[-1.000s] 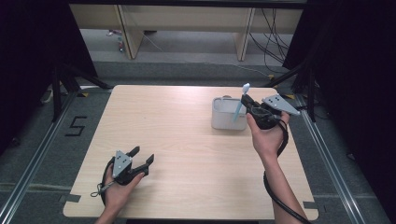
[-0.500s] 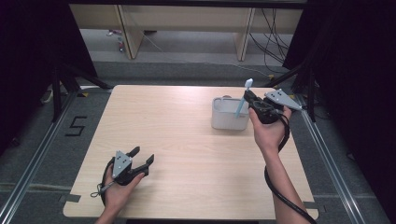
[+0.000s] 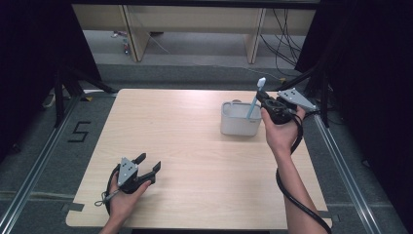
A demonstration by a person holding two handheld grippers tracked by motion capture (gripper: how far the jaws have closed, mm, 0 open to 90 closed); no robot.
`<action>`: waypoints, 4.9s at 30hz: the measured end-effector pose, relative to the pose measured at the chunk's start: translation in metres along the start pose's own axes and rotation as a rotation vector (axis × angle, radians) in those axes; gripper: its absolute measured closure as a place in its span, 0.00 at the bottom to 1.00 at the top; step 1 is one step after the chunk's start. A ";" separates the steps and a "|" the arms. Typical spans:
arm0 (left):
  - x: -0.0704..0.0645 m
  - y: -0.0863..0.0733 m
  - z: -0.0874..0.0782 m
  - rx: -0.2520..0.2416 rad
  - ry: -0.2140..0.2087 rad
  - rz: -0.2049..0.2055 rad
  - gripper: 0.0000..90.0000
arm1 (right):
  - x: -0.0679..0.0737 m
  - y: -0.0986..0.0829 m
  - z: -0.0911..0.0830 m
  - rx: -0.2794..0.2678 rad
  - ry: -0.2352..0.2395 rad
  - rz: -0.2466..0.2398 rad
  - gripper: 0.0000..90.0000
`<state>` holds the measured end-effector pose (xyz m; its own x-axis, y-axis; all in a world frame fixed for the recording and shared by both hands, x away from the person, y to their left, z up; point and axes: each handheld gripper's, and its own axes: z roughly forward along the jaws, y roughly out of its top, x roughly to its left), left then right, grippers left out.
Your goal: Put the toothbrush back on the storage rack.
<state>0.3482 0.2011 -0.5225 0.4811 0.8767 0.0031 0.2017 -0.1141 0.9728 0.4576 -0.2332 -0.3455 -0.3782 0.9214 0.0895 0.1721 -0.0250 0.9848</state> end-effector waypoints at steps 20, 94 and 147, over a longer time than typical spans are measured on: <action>0.001 0.000 0.000 -0.002 -0.001 -0.002 0.36 | -0.008 0.013 0.004 -0.007 -0.027 -0.005 0.96; 0.000 0.000 0.000 -0.003 -0.004 -0.006 0.37 | -0.035 -0.020 0.022 0.061 -0.108 0.022 0.95; -0.001 0.000 0.000 -0.002 -0.009 -0.005 0.36 | -0.042 -0.075 0.040 0.162 -0.154 0.054 0.95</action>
<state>0.3473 0.2005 -0.5224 0.4879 0.8729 -0.0040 0.2024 -0.1087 0.9733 0.4971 -0.2549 -0.4293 -0.2235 0.9690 0.1052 0.3368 -0.0245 0.9413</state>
